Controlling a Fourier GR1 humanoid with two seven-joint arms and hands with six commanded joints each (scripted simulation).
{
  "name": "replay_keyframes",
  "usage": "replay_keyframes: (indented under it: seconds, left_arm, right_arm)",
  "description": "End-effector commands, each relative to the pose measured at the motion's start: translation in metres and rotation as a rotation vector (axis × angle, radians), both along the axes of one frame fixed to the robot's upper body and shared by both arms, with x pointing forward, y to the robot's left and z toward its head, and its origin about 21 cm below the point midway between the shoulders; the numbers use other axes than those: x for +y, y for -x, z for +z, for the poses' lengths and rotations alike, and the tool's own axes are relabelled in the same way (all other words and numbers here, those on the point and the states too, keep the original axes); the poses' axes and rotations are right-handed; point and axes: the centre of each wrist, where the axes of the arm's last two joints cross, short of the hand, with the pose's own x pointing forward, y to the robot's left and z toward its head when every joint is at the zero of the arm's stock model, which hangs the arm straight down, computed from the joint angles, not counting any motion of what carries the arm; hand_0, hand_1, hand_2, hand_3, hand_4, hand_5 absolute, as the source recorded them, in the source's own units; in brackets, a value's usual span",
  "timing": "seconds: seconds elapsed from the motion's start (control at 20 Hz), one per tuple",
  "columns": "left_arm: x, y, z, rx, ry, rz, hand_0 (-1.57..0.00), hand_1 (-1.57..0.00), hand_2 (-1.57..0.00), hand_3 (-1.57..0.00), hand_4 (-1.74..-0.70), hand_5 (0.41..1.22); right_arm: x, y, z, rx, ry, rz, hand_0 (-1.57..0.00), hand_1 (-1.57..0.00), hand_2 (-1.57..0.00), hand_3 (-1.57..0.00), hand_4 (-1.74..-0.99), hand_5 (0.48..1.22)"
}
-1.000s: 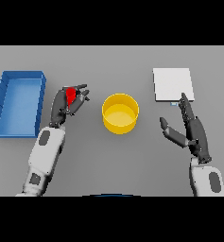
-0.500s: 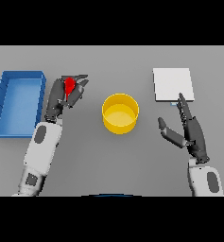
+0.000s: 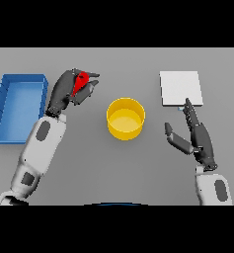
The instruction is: Pick up the red beaker and tilt it to pour out 1 green nut into yellow bowl. Pick up the yellow bowl and place it on the metallic measuring scale.
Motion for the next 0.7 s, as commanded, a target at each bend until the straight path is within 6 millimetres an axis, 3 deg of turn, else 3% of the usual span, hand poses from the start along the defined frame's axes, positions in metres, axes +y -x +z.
replay_keyframes:
  seconds: [0.0,0.35,0.5,0.65]
  left_arm:
    - [-0.003,-0.002,0.004,0.000,-0.084,-0.014,-1.57,-1.57,-1.57,-1.57,-1.68,1.123]
    - [-0.027,-0.017,0.034,-0.061,-0.621,-0.168,-1.57,-1.57,-1.57,-1.57,-1.73,1.172]
    - [-0.036,-0.018,0.036,-0.051,-0.803,-0.269,-1.57,-1.57,-1.57,-1.57,-1.73,1.196]
    - [-0.050,-0.025,0.046,-0.035,-0.983,-0.316,-1.57,-1.57,-1.57,-1.57,-1.61,1.208]
  right_arm:
    - [-0.002,0.002,0.000,-0.004,-0.004,-0.001,0.00,0.00,0.00,0.00,-1.277,0.688]
    - [0.001,0.002,0.002,-0.001,0.013,-0.008,0.00,0.00,0.00,0.00,-1.290,0.695]
    - [0.000,0.002,0.000,0.000,0.013,-0.008,0.00,0.00,0.00,0.00,-1.290,0.694]
    - [0.001,0.005,-0.001,0.015,-0.018,-0.009,0.00,0.00,0.00,0.00,-1.284,0.678]
